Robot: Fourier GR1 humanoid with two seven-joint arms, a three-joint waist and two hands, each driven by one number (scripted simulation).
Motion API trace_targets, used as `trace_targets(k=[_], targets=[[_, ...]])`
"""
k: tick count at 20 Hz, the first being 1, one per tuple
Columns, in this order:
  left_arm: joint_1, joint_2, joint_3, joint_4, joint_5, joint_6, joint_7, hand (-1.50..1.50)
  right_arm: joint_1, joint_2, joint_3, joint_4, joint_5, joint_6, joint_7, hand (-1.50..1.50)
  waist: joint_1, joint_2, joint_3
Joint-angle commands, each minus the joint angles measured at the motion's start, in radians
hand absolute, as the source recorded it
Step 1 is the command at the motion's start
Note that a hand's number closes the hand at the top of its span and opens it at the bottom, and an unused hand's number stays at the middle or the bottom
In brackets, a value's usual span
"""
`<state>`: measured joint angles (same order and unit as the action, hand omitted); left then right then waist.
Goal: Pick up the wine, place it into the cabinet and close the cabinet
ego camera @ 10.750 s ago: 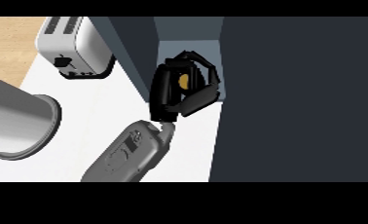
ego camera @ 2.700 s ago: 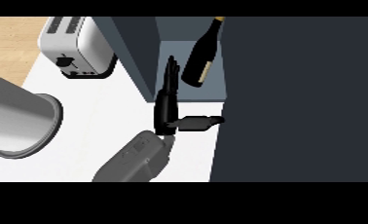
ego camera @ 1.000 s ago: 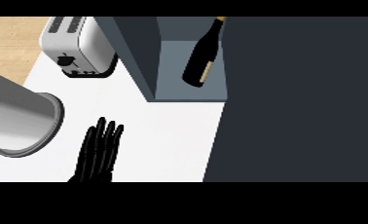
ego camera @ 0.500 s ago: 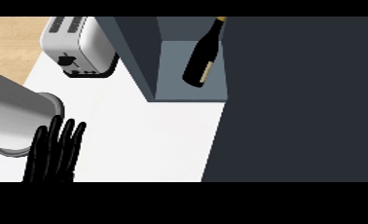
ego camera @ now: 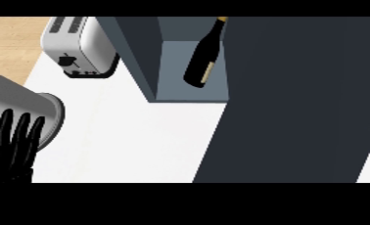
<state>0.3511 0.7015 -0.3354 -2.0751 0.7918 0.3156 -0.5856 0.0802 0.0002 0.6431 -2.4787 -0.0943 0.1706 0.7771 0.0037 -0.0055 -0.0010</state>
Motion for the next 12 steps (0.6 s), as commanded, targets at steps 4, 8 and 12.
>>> trace_targets(k=[4,8,12], targets=[[0.052,0.055,0.159,0.054,0.067,-0.133,0.001,-1.5,-0.022,0.0,0.29,-0.09,0.171,-0.131,0.002,1.5,-0.007,-0.004,-0.001],[0.081,0.07,0.206,0.085,0.11,-0.213,0.004,-1.5,-0.086,-0.002,0.354,-0.001,0.204,-0.265,-0.033,1.5,0.001,-0.007,-0.003],[0.064,0.109,0.251,0.034,0.139,-0.205,0.072,-1.5,-0.205,-0.002,0.366,0.057,0.222,-0.368,-0.024,1.5,0.008,-0.005,-0.002]])
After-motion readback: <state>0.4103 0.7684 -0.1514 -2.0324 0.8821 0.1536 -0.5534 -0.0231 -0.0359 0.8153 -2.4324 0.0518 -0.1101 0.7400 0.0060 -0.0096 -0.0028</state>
